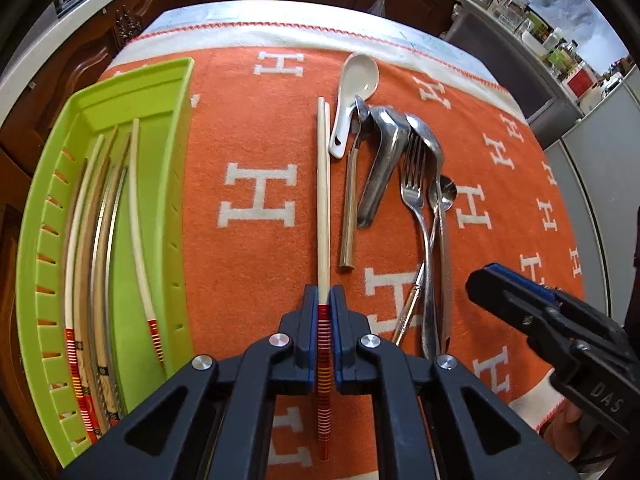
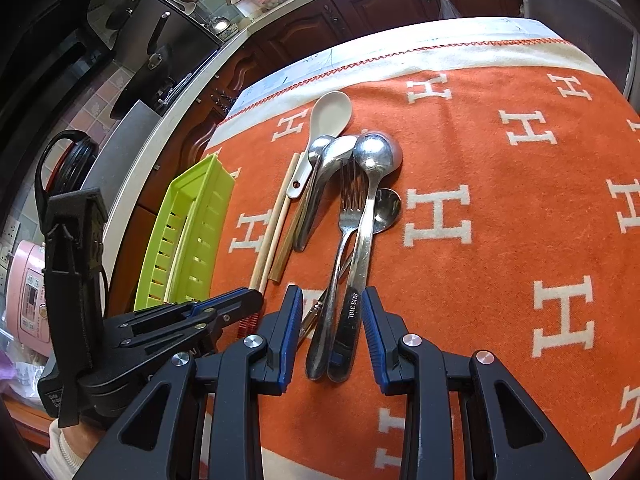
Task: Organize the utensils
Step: 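Close the left tool on a red-banded white chopstick and lift it, then lower the chopstick into the tray and open the left tool while the right tool grasps another red-banded chopstick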
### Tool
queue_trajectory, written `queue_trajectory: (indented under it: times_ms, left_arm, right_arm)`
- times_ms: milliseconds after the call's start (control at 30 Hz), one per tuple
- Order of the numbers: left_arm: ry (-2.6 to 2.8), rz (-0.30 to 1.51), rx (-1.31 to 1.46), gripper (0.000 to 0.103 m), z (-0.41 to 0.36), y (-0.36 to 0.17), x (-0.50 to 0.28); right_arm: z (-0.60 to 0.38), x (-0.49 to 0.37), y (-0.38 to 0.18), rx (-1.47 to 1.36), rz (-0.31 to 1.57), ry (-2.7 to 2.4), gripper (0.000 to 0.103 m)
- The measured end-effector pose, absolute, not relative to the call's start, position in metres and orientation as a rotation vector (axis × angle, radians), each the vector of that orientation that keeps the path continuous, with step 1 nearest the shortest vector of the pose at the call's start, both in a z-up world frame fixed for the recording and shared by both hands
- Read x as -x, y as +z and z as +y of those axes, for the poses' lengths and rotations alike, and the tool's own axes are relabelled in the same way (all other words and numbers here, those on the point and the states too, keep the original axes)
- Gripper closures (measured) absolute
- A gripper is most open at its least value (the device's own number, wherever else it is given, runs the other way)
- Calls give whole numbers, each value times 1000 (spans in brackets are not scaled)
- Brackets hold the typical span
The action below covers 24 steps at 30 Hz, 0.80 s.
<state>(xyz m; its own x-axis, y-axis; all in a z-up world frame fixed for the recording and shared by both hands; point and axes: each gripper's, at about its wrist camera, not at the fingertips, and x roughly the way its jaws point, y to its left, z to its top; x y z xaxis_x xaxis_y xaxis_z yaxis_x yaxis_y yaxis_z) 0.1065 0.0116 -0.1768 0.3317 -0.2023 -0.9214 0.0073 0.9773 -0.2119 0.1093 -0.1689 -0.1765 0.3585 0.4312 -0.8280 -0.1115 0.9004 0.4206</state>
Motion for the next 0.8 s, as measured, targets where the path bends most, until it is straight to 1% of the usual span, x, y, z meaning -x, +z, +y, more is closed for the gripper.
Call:
queue_trajectory:
  times_ms: [333,633,800]
  left_arm:
    - [-137,1149,231,99,31,-140,-92]
    - [7,992,168,99,80,-85,-68]
    - [76,983,133,99,108,-82,-59]
  right_arm:
    - [-153,-101,-171,-287,1163,389,72]
    - [-125,-95,-169,-246,1196,408,72]
    - [-105,-93,-176,-254,1223,402,72]
